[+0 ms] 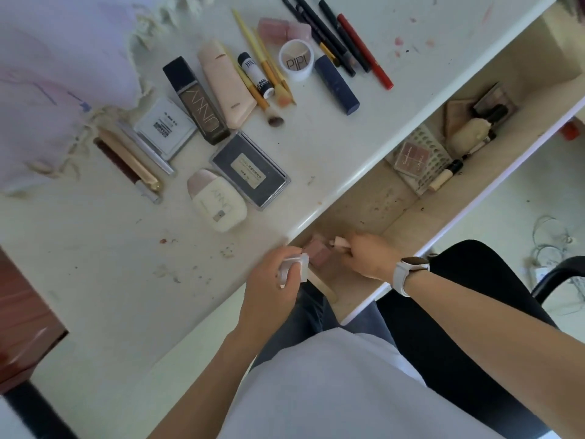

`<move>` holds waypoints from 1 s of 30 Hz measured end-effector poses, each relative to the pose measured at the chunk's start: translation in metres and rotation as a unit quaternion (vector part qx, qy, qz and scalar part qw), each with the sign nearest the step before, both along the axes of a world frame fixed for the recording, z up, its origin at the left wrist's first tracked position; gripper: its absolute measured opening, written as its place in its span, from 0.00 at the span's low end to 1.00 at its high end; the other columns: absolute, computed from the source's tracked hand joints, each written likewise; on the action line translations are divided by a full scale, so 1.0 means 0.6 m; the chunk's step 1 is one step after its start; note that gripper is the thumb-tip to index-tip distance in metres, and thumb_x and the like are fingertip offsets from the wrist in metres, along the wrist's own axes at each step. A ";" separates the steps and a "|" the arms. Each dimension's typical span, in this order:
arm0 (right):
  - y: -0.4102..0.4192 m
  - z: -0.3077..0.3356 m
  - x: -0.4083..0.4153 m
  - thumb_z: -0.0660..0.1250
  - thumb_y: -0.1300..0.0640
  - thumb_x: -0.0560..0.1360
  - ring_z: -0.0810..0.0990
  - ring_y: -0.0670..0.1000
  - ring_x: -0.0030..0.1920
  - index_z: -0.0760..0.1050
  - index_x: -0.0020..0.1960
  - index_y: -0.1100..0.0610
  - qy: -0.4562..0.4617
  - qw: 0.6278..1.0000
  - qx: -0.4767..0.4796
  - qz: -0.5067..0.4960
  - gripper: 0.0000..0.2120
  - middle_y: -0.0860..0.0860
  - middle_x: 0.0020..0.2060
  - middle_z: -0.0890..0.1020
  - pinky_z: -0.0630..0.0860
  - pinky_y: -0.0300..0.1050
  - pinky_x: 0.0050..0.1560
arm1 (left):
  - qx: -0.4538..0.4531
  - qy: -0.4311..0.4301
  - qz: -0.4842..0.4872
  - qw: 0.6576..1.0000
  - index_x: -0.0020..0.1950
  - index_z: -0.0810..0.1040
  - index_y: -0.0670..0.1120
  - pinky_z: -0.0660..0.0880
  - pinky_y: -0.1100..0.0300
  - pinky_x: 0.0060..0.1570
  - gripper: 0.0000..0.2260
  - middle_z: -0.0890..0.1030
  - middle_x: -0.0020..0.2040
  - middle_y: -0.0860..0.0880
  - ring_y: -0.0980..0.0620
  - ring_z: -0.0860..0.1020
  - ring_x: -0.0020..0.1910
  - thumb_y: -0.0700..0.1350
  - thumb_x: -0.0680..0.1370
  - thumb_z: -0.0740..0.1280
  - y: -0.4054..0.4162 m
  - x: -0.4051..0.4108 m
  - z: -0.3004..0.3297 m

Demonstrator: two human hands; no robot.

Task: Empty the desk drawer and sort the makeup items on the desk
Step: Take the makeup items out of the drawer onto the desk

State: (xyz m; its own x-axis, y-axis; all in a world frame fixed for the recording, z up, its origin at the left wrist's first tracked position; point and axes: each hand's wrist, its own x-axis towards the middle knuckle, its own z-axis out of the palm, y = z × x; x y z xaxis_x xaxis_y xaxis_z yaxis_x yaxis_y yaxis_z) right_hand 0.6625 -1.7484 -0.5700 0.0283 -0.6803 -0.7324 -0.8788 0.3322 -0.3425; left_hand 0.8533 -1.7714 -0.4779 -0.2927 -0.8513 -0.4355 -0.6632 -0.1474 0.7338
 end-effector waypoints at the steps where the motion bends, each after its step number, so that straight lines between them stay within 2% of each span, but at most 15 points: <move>1: 0.003 0.012 -0.009 0.58 0.55 0.77 0.73 0.52 0.34 0.69 0.55 0.60 -0.010 1.000 -0.005 0.023 0.11 0.53 0.40 0.75 0.67 0.43 0.31 | -0.009 0.009 0.029 0.999 0.48 0.74 0.56 0.69 0.79 0.40 0.12 0.75 0.43 0.64 0.71 0.74 0.45 0.38 0.76 0.64 0.000 0.005 0.007; 3: 0.009 0.041 -0.024 0.59 0.55 0.76 0.73 0.51 0.34 0.69 0.52 0.57 -0.025 0.998 -0.011 0.061 0.07 0.50 0.37 0.74 0.68 0.42 0.32 | -0.024 0.025 0.094 0.995 0.48 0.73 0.58 0.71 0.76 0.39 0.13 0.76 0.44 0.63 0.68 0.75 0.44 0.38 0.76 0.65 -0.002 0.017 0.022; 5: 0.010 0.075 -0.031 0.60 0.54 0.76 0.73 0.51 0.36 0.66 0.45 0.51 -0.044 0.997 -0.018 0.056 0.02 0.48 0.37 0.72 0.67 0.41 0.34 | -0.040 0.040 0.172 0.983 0.50 0.75 0.54 0.72 0.75 0.39 0.11 0.78 0.45 0.58 0.60 0.77 0.43 0.38 0.76 0.66 -0.008 0.028 0.036; 7: -0.002 0.113 -0.026 0.60 0.53 0.75 0.73 0.50 0.37 0.63 0.39 0.44 -0.071 0.996 -0.039 0.028 0.09 0.47 0.37 0.72 0.67 0.41 0.35 | -0.055 0.058 0.255 0.964 0.53 0.75 0.48 0.73 0.75 0.38 0.08 0.79 0.47 0.51 0.54 0.77 0.44 0.38 0.76 0.66 -0.022 0.041 0.050; 9: -0.026 0.156 -0.002 0.61 0.53 0.75 0.74 0.48 0.39 0.65 0.42 0.41 -0.109 0.991 -0.075 0.013 0.08 0.46 0.38 0.75 0.69 0.39 0.37 | -0.064 0.062 0.316 0.945 0.53 0.75 0.46 0.75 0.71 0.41 0.07 0.79 0.49 0.46 0.49 0.76 0.46 0.39 0.76 0.65 -0.037 0.062 0.055; 11: -0.054 0.199 0.039 0.61 0.52 0.76 0.75 0.47 0.40 0.70 0.50 0.45 -0.152 0.982 -0.112 -0.003 0.04 0.47 0.41 0.77 0.71 0.41 0.40 | -0.060 0.044 0.356 0.932 0.53 0.76 0.47 0.77 0.59 0.48 0.06 0.79 0.51 0.47 0.47 0.77 0.49 0.40 0.77 0.64 -0.052 0.089 0.050; 12: -0.070 0.215 0.064 0.61 0.53 0.77 0.76 0.48 0.40 0.70 0.56 0.48 -0.163 0.978 -0.129 -0.002 0.08 0.48 0.43 0.78 0.73 0.43 0.42 | -0.062 0.030 0.367 0.928 0.53 0.77 0.48 0.77 0.55 0.50 0.07 0.78 0.51 0.49 0.46 0.77 0.50 0.40 0.77 0.64 -0.059 0.103 0.046; 13: -0.084 0.230 0.092 0.60 0.53 0.77 0.77 0.49 0.42 0.68 0.61 0.50 -0.166 0.976 -0.141 0.007 0.13 0.49 0.44 0.79 0.75 0.45 0.44 | -0.068 0.017 0.373 0.925 0.54 0.78 0.49 0.76 0.55 0.51 0.07 0.77 0.52 0.51 0.46 0.77 0.50 0.41 0.77 0.64 -0.065 0.116 0.043; 15: -0.110 0.246 0.148 0.59 0.56 0.78 0.77 0.52 0.45 0.66 0.65 0.53 -0.160 0.972 -0.167 0.038 0.16 0.51 0.47 0.79 0.75 0.46 0.47 | -0.075 0.004 0.383 0.921 0.56 0.78 0.48 0.74 0.58 0.52 0.09 0.74 0.53 0.51 0.50 0.75 0.49 0.41 0.77 0.64 -0.074 0.139 0.040; 18: -0.135 0.238 0.222 0.58 0.58 0.78 0.77 0.55 0.45 0.66 0.63 0.58 -0.131 0.962 -0.217 0.098 0.14 0.54 0.48 0.78 0.74 0.48 0.44 | -0.055 -0.035 0.379 0.923 0.60 0.77 0.46 0.67 0.66 0.51 0.12 0.75 0.56 0.49 0.56 0.72 0.50 0.41 0.77 0.63 -0.087 0.164 0.031; 21: -0.152 0.216 0.270 0.57 0.59 0.78 0.77 0.56 0.44 0.65 0.62 0.58 -0.076 0.955 -0.251 0.136 0.13 0.55 0.47 0.77 0.73 0.48 0.40 | -0.041 -0.056 0.368 0.927 0.66 0.72 0.45 0.63 0.67 0.55 0.16 0.75 0.62 0.48 0.53 0.72 0.58 0.42 0.78 0.62 -0.096 0.174 0.025; 23: -0.160 0.208 0.288 0.56 0.59 0.79 0.77 0.57 0.44 0.64 0.65 0.58 -0.046 0.953 -0.264 0.140 0.15 0.55 0.49 0.75 0.71 0.47 0.38 | -0.049 -0.072 0.356 0.931 0.68 0.69 0.44 0.62 0.65 0.59 0.18 0.73 0.65 0.47 0.50 0.70 0.62 0.42 0.77 0.63 -0.099 0.177 0.025; 25: -0.167 0.207 0.295 0.57 0.59 0.79 0.76 0.56 0.46 0.62 0.69 0.58 -0.055 0.953 -0.272 0.120 0.19 0.55 0.53 0.72 0.70 0.46 0.40 | -0.061 -0.075 0.347 0.933 0.69 0.68 0.44 0.64 0.59 0.65 0.20 0.70 0.67 0.46 0.49 0.68 0.65 0.42 0.77 0.63 -0.098 0.178 0.025; 27: -0.171 0.212 0.294 0.58 0.61 0.78 0.74 0.56 0.50 0.61 0.71 0.56 -0.103 0.956 -0.265 0.078 0.21 0.55 0.57 0.70 0.71 0.45 0.47 | -0.072 -0.075 0.328 0.939 0.68 0.68 0.44 0.68 0.49 0.64 0.20 0.68 0.67 0.45 0.47 0.68 0.65 0.40 0.76 0.64 -0.094 0.179 0.021; 30: -0.176 0.215 0.285 0.57 0.62 0.78 0.72 0.55 0.53 0.62 0.70 0.52 -0.150 0.954 -0.258 0.029 0.21 0.56 0.61 0.67 0.72 0.43 0.51 | -0.086 -0.087 0.281 0.952 0.68 0.69 0.44 0.70 0.49 0.62 0.21 0.68 0.67 0.45 0.47 0.67 0.64 0.39 0.75 0.66 -0.083 0.174 0.014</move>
State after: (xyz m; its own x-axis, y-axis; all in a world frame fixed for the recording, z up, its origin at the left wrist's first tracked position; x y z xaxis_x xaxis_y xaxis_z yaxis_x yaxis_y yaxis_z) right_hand 0.8336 -1.8542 -0.4407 0.2333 -0.9389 -0.2528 -0.7268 0.0043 -0.6868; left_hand 0.9579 -1.8210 -0.4697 0.2935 -0.9150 -0.2767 -0.6291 -0.4028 0.6648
